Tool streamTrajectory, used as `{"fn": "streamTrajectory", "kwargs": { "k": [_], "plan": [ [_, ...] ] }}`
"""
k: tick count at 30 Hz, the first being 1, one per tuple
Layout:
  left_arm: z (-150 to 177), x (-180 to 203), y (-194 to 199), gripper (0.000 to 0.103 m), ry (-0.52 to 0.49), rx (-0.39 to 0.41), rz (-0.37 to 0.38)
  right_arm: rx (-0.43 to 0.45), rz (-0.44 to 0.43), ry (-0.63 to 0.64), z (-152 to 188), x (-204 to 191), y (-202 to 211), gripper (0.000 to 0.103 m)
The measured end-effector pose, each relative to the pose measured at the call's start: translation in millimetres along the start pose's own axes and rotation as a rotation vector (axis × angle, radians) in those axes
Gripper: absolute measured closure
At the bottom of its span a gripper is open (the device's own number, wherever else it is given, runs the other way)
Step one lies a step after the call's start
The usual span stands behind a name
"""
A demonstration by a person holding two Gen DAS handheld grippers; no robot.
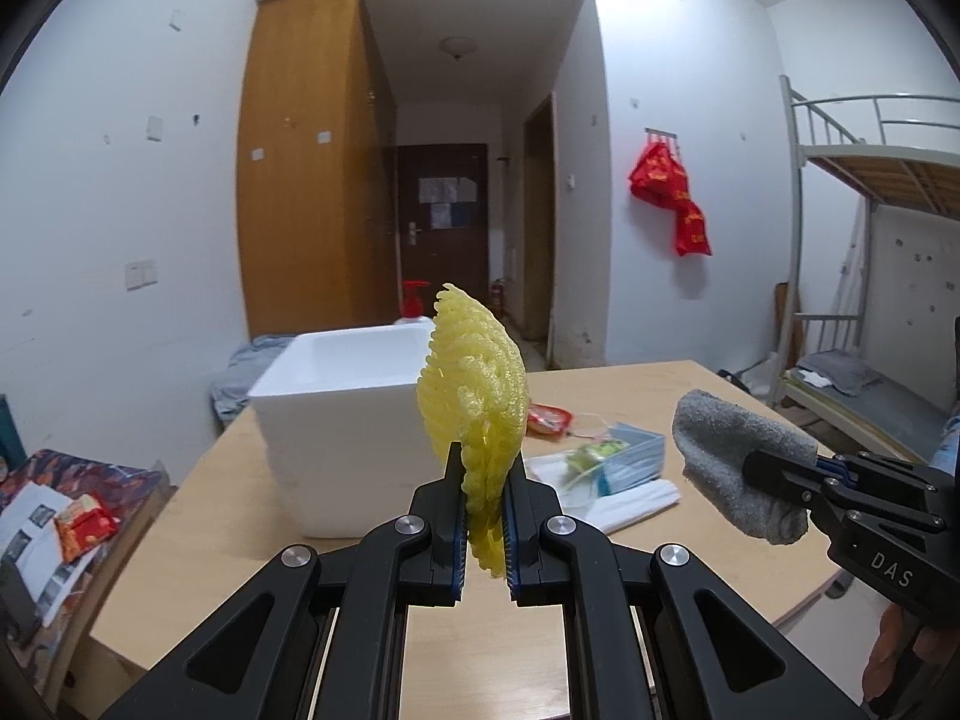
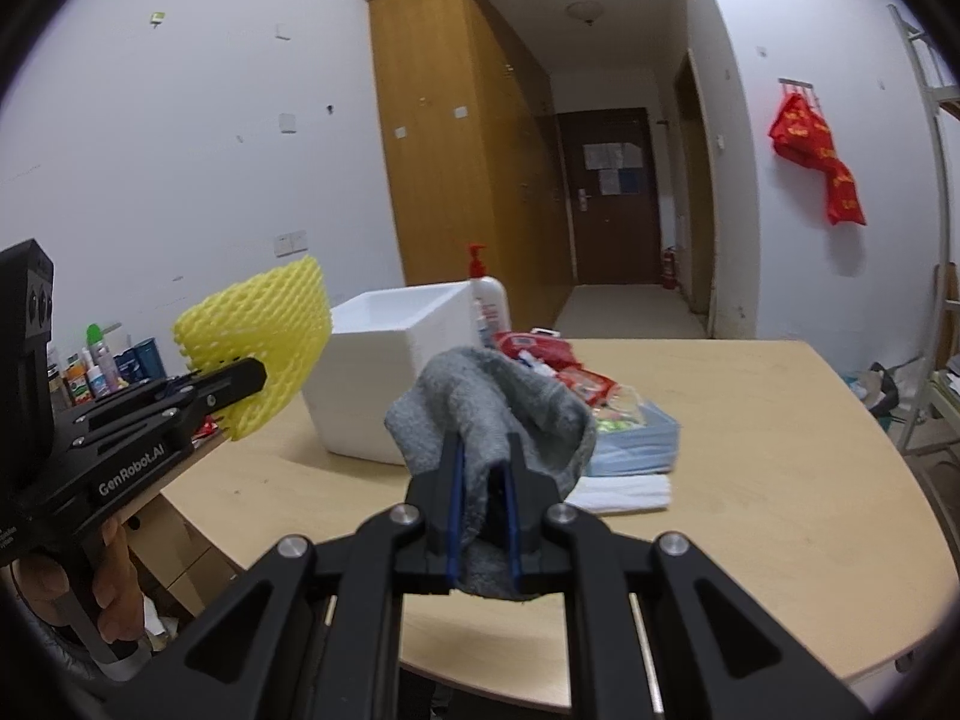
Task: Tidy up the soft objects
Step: 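Lift the yellow mesh sleeve and grey sock and carry both toward the white foam box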
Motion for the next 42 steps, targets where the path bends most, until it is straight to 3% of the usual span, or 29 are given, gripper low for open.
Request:
{"fn": "streamTrajectory", "kwargs": {
  "k": [16,42],
  "plan": [
    [-9.1,-57.6,14.7,0.093,0.048,0.027,-0.13,0.005,-0.16,0.08,-17.3,-51.7,-33.5,0.088],
    [-16.3,-72.8,0.0,0.093,0.074,0.008,-0.152,-0.029,-0.187,0.093,-30.5,-61.1,-62.0,0.088]
  ]
}}
Point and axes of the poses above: each gripper's, at about its wrist camera, not at the fingertips, and y roughly against the way its jaws point, x to its right, z to its underside, the point moved 7 cm from there along -y, roughly the way its jaws point, and after that the axes turned 9 degrees about y, right-handed, at the moved point
